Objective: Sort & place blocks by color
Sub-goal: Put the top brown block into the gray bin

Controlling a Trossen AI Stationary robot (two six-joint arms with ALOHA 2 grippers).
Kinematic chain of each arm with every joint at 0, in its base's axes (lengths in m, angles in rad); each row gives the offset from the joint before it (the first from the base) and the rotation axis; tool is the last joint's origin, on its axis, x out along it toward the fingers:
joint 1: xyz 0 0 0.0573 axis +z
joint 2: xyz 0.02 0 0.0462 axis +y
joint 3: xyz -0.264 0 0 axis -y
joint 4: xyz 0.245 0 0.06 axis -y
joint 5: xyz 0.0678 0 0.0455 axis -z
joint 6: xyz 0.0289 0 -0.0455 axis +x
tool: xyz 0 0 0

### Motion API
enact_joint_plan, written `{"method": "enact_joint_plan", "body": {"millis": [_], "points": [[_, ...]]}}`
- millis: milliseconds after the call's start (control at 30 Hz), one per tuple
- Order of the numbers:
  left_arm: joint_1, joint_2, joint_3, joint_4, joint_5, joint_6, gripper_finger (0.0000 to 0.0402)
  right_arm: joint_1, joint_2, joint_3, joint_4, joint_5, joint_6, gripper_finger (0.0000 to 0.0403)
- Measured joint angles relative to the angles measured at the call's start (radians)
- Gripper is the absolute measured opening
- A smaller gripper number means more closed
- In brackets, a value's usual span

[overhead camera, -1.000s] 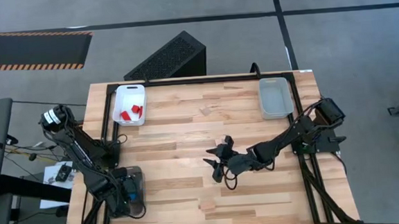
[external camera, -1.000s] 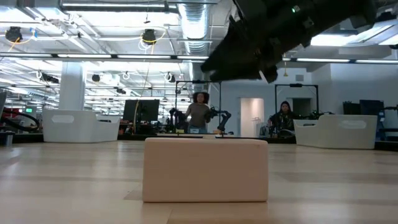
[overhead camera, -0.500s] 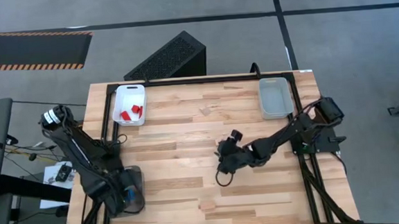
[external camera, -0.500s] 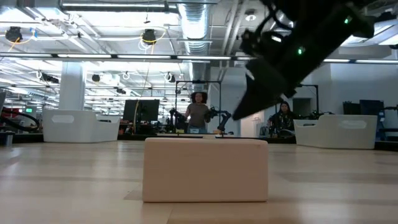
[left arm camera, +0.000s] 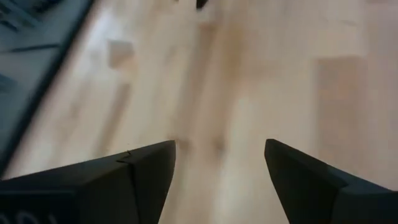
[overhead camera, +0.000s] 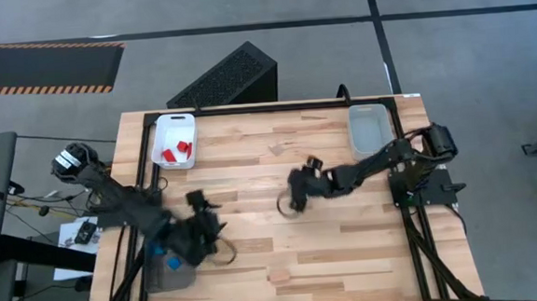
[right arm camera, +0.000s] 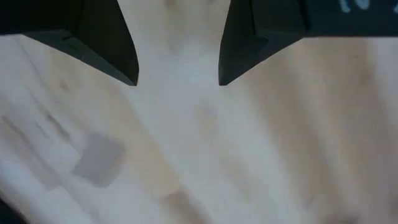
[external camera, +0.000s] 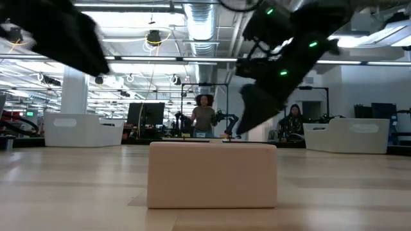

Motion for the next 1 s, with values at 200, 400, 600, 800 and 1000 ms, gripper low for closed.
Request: {"method": "enact_joint_plan", "body": {"millis": [200, 400, 600, 800, 1000], "points": [[0.308, 0.0, -0.106, 0.516, 0.139, 0.444, 0.0238, -0.195, 0.008, 0.001, 0.156, -0.085, 0.028, 0.0245], [0.566, 0.0, -0.25, 0.945, 0.41, 0.687, 0.0238, -0.293, 0.008, 0.0, 0.252, -0.149, -0.032, 0.0245], [0.792, 0.0, -0.321, 1.118, 0.592, 0.784, 0.0238, -0.353, 0.008, 0.0, 0.385, -0.176, -0.087, 0.0245], [0.927, 0.0, -0.321, 1.226, 0.676, 0.865, 0.0238, -0.421, 0.121, 0.082, 0.391, -0.282, -0.092, 0.0245], [0.98, 0.0, -0.321, 1.276, 0.618, 0.852, 0.0238, -0.417, 0.242, 0.233, 0.23, -0.253, -0.083, 0.0245]]}}
